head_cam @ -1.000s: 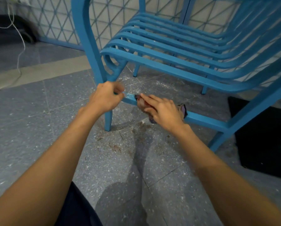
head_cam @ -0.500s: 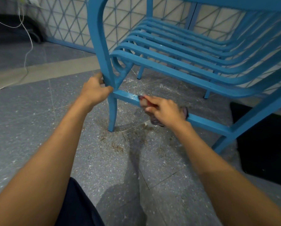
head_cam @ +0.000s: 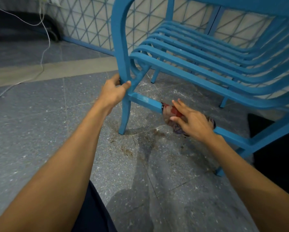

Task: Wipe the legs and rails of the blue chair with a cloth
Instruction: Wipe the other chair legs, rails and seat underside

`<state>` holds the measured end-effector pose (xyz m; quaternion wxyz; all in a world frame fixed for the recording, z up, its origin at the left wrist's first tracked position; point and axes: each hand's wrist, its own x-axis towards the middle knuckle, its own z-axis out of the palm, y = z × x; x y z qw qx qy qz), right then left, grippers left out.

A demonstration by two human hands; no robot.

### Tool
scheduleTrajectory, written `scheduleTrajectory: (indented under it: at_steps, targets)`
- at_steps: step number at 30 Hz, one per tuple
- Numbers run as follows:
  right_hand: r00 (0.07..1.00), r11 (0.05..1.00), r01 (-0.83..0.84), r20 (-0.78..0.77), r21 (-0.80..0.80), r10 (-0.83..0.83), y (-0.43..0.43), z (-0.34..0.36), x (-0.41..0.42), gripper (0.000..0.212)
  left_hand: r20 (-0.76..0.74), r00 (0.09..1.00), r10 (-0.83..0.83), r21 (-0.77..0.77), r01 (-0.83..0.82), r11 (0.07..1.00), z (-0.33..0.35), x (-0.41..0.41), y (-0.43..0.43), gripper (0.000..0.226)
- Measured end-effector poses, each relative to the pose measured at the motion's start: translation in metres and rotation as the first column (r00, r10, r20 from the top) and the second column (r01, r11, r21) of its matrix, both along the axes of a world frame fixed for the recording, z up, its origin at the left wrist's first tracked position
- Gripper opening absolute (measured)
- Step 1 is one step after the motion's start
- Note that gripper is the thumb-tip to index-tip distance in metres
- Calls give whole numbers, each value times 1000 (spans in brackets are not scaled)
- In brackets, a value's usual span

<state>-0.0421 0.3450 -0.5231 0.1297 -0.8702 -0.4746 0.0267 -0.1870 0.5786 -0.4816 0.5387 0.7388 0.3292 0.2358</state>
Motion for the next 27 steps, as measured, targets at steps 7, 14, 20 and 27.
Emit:
scheduleTrajectory:
  at_steps: [7,14,20,27]
  targets:
    - [998,998,-52,33,24,52,121,2,-40,57,35,999,8,-19,-7,1000,-2,-5,1,42]
    - [975,979,-184,142,88,170,47,-9,-21,60,5,1000,-31,7,31,999,-4,-4,9,31]
    - [991,995,96,100,-25,-93,58,-1,-24,55,5,1000,-20,13,20,1000,-8,-4,13,25]
    - [989,993,111,100,-45,-106,145,2,-61,55,12,1000,-20,1,20,1000,-7,-5,12,29]
